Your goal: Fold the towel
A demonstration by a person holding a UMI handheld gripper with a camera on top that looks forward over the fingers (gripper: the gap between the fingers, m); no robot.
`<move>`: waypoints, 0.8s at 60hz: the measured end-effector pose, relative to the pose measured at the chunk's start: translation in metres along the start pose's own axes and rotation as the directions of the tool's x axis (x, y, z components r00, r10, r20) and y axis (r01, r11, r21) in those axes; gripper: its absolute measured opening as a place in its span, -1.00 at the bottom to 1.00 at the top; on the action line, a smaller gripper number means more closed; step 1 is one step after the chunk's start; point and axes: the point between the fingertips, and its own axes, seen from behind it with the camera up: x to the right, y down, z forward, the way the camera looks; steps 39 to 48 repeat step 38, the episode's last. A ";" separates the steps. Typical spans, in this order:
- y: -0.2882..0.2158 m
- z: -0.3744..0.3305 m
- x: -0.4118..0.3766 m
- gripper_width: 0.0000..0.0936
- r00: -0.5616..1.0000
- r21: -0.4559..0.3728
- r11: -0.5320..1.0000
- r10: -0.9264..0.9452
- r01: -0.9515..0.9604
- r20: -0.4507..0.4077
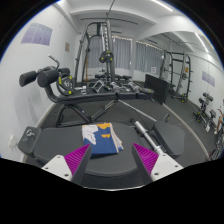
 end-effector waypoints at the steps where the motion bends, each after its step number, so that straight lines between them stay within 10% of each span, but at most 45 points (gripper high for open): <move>1: 0.002 -0.011 0.000 0.82 1.000 0.002 1.000 -0.004 0.004 -0.001; 20: 0.041 -0.158 -0.013 0.82 1.000 0.030 0.999 -0.010 0.010 0.008; 48: 0.046 -0.195 -0.011 0.82 0.998 0.075 0.995 -0.062 0.062 -0.006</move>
